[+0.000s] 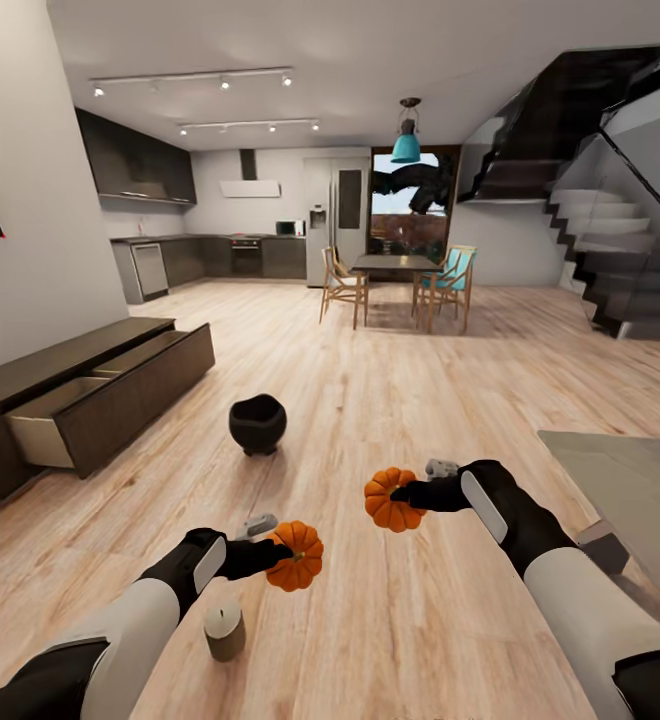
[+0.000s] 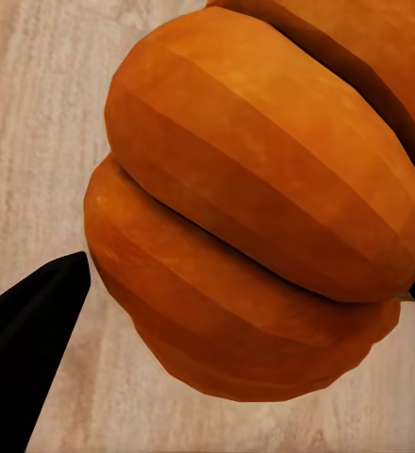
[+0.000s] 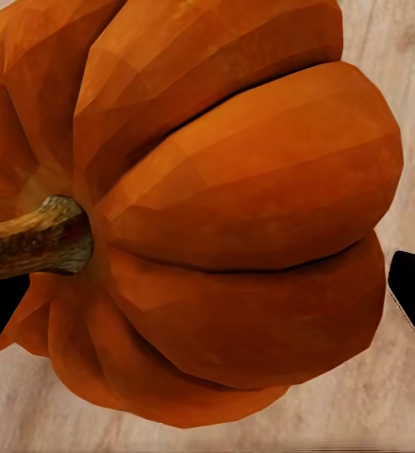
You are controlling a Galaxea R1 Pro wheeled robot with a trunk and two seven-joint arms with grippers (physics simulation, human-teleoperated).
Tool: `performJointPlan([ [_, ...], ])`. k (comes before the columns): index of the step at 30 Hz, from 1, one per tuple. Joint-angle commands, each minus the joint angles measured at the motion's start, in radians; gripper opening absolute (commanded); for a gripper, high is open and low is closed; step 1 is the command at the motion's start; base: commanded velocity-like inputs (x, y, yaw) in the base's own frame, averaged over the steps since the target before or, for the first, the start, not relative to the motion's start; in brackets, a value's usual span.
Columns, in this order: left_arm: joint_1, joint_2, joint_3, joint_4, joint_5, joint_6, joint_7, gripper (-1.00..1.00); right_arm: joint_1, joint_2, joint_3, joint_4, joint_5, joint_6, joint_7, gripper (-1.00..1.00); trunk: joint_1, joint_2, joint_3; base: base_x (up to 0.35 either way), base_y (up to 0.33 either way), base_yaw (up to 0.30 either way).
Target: Place each of the two pumpkins and all three candles from the living room inside a cabinet in the living room (use any cabinet), then make sure every cabinet is closed, and position the cauldron so it is next to a table in the living room.
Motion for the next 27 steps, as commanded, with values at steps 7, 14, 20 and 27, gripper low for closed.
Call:
performJointPlan([
  [7,0.0,0.001,0.006,-0.002,0.015,0.01,0.004,-1.0,-0.001,-0.001,0.002,-0.001,0.003,0.003,0.008,-1.0,0.0,-0.001,0.002,0.0,0.0,-0.297],
  [14,0.0,0.001,0.006,-0.002,0.017,0.011,0.004,-1.0,-0.001,-0.001,0.002,-0.001,0.003,0.003,0.008,-1.0,0.0,-0.001,0.004,0.056,-0.123,-0.217],
  [20,0.0,0.001,0.007,-0.002,0.017,0.011,0.004,-1.0,-0.001,-0.001,0.003,-0.001,0.003,0.003,0.008,-1.0,0.0,-0.001,0.004,0.101,-0.168,-0.028],
  [27,0.0,0.001,0.007,-0.002,0.017,0.011,0.004,-1.0,-0.001,-0.001,0.004,-0.001,0.003,0.003,0.008,-1.0,0.0,-0.001,0.004,0.017,-0.029,-0.004],
])
